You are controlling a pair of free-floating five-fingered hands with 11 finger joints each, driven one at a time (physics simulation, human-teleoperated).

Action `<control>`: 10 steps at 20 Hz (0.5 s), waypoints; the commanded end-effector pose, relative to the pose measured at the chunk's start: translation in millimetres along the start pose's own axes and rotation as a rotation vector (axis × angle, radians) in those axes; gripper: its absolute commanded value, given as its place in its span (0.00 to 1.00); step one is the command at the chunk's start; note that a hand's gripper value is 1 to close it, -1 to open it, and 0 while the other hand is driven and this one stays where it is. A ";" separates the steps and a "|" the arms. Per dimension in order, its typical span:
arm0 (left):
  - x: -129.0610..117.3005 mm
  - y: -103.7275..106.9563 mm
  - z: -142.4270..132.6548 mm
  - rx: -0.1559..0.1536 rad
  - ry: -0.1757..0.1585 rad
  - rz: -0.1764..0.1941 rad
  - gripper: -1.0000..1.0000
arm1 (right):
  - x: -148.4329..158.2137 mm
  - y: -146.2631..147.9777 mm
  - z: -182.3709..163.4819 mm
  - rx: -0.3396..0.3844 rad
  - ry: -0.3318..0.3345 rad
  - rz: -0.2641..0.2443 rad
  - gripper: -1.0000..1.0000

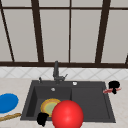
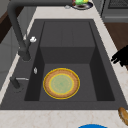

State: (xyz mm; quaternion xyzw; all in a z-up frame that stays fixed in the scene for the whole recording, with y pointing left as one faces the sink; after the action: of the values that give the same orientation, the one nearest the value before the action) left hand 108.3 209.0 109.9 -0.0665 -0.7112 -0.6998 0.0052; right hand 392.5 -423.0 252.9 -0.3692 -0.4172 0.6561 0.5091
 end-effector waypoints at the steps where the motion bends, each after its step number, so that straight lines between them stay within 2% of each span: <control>1: 0.0 0.0 0.0 0.000 0.000 0.000 0.50 | 27.7 -3.1 -10.5 0.001 0.017 -0.007 1.00; 10: 0.0 0.0 0.0 0.000 0.000 0.000 0.50 | 93.1 -13.2 -32.5 0.004 0.020 -0.005 1.00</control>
State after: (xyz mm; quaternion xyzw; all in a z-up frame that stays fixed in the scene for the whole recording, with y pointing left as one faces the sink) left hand 108.3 209.0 109.9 -0.0665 -0.7112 -0.6998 0.0052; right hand 403.6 -345.8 247.0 -0.3697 -0.4153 0.6571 0.5091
